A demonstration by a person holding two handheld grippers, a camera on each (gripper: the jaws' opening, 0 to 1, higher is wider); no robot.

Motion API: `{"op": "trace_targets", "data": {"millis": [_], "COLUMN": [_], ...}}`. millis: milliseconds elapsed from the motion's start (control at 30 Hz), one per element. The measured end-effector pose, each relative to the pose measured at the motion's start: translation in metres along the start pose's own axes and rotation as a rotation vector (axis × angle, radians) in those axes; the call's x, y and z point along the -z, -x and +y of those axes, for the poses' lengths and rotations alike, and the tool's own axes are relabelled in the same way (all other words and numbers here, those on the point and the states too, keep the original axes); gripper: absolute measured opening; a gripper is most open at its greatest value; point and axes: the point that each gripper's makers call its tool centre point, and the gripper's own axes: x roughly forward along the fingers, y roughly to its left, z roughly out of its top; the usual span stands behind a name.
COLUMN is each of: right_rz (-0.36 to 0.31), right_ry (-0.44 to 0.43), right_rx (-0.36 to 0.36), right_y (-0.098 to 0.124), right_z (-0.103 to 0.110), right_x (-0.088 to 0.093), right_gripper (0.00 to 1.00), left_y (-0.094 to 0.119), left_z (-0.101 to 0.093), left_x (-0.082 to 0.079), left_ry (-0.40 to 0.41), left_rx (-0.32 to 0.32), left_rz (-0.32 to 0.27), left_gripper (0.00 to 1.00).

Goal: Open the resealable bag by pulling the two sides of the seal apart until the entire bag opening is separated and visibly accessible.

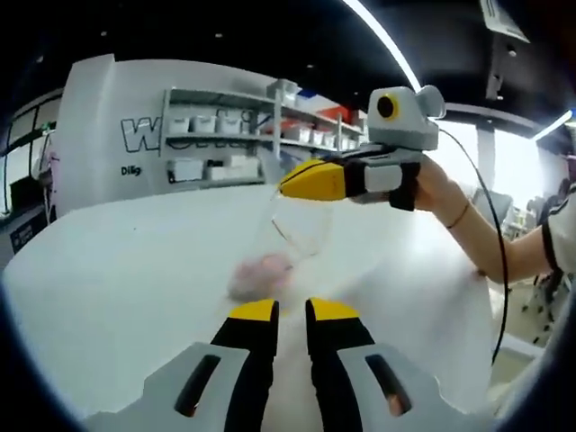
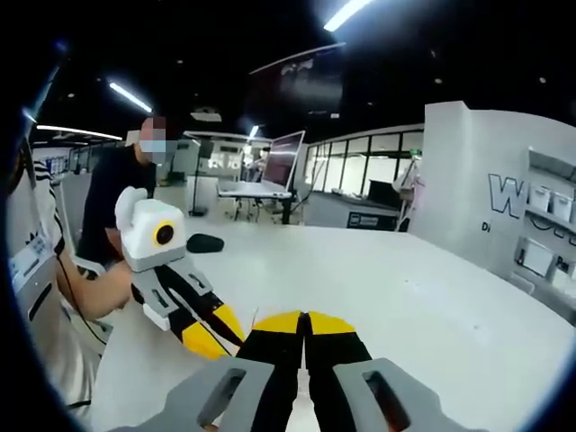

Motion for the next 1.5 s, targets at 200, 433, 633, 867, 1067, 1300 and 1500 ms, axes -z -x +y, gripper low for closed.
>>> {"op": "trace_targets", "data": {"millis": [200, 433, 633, 867, 1067, 1300, 1500], "right_rz": [-0.005, -0.01, -0.015, -0.007, 0.005, 0.001, 0.012], "right_ry": [-0.004, -0.013, -0.025, -0.022, -0.017, -0.018, -0.028], "right_rx": [0.006, 0.008, 0.003, 0.005, 0.013, 0.029, 0.027], "right_y": [0.0, -0.002, -0.006, -0.009, -0.012, -0.009, -0.011], "right_z": [-0.002, -0.004, -0.001, -0.005, -0.014, -0.018, -0.025], "right_x": [-0.001, -0.002, -0.001, -0.002, -0.005, -0.006, -0.008], "right_gripper": [0.0, 0.0, 0.0, 0.0, 0.0, 0.0, 0.0], "left_y": [0.002, 0.008, 0.01, 0.01, 0.01, 0.01, 0.01], "left_z": [0.014, 0.025, 0.027, 0.027, 0.028, 0.027, 0.026], "left_x": [-0.003, 0.002, 0.003, 0.002, 0.003, 0.0, 0.002], "left_ry": [0.012, 0.039, 0.044, 0.047, 0.042, 0.042, 0.043], "left_rx": [-0.047, -0.079, -0.083, -0.078, -0.08, -0.074, -0.071], "left_rz": [-0.056, -0.07, -0.075, -0.083, -0.079, -0.091, -0.085], "left_gripper": [0.2, 0.2, 0.2, 0.2, 0.2, 0.2, 0.2]}}
